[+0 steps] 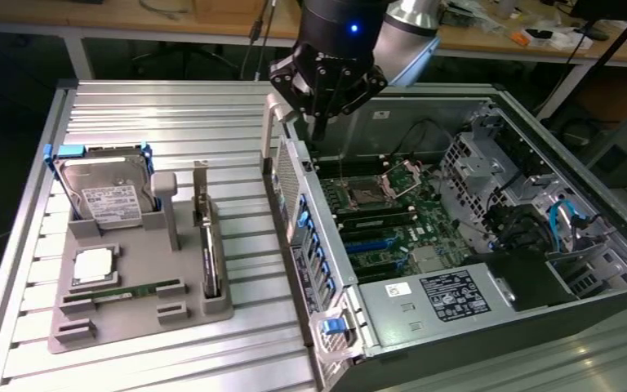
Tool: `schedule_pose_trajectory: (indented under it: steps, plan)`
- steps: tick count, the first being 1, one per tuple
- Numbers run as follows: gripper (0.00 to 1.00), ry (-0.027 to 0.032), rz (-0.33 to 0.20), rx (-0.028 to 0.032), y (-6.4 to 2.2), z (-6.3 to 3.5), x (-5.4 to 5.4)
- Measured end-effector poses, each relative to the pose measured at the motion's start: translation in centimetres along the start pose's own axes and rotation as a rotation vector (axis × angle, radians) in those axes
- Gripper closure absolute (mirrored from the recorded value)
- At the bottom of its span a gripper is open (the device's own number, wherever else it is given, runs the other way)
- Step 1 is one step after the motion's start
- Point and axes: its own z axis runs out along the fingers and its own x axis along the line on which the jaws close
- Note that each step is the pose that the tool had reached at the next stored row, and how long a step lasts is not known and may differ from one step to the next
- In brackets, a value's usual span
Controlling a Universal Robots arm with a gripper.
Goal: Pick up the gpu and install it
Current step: 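Reach for the gpu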
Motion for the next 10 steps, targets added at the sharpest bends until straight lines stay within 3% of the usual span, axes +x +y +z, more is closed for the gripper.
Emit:
schedule_pose_trajectory:
  steps: [10]
  plan:
    - [0.89,0.0,0.0,0.0,-0.07,-0.02,0.89]
